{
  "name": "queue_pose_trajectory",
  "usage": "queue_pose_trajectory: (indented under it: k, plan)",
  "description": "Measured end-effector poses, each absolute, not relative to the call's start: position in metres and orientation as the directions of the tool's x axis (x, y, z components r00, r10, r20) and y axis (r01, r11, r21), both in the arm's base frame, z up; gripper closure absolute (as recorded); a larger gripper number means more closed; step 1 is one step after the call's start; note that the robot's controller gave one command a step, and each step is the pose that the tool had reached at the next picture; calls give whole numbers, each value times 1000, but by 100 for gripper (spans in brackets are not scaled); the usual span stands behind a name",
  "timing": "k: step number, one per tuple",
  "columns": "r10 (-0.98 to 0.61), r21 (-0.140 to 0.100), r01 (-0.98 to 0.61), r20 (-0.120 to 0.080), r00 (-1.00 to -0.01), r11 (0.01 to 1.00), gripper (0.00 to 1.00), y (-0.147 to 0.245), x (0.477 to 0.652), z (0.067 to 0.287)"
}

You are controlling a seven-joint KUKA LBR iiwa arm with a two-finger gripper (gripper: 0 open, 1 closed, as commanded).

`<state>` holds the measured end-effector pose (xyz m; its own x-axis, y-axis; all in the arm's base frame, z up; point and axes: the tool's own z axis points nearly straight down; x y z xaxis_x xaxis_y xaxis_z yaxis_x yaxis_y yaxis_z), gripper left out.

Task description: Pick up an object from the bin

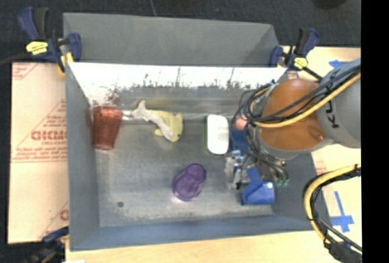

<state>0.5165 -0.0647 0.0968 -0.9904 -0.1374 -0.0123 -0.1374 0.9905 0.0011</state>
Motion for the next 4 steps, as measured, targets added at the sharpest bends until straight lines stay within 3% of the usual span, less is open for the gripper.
queue_pose_trajectory:
  k: [1, 2, 3, 4]
  plan:
    - [-137, 2, -137, -11, -991, 991, 0, -64, 516, 96]
    - [-136, 2, -136, -12, -991, 991, 0, -64, 516, 96]
    - [-184, 2, -184, -14, -983, 983, 100, -3, 534, 131]
    - [-184, 2, -184, -14, -983, 983, 100, -3, 534, 131]
